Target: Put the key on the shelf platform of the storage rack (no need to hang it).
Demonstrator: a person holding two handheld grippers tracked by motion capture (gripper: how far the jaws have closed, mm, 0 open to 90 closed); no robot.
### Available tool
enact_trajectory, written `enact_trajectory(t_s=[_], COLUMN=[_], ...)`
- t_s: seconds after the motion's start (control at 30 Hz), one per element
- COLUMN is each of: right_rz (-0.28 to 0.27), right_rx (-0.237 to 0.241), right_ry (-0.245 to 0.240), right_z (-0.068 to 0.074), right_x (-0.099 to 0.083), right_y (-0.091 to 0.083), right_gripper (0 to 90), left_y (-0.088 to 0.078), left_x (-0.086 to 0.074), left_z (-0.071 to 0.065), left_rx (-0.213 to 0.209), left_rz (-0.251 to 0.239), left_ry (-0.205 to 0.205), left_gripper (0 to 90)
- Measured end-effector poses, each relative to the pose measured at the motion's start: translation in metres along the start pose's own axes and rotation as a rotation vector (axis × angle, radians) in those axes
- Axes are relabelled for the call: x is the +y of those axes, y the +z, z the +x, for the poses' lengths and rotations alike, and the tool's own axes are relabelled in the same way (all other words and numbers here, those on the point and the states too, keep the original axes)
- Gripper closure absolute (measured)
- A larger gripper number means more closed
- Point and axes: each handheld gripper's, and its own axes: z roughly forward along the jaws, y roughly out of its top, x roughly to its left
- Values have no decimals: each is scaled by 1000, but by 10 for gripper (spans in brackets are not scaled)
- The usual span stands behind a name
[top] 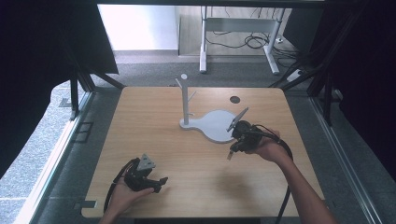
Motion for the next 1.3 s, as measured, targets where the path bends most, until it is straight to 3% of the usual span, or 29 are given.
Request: enact_trajectory(t_s=[0.2, 0.8, 1.3], right_rz=[-10, -50, -65], right_rx=[-15, -40, -28], right_ry=[36, 81, 121], right_z=[-9, -33, -50], right_x=[8, 32, 46], right_y=[0, -1, 3], right_gripper=[895, 894, 894], left_y=[0, 1, 3], left_x=[0, 0, 0], left_z=[0, 0, -2], left_rx=[-1, -2, -2], left_rz=[2, 8, 10], left_ry=[4, 7, 4], left_gripper=[214, 214, 214])
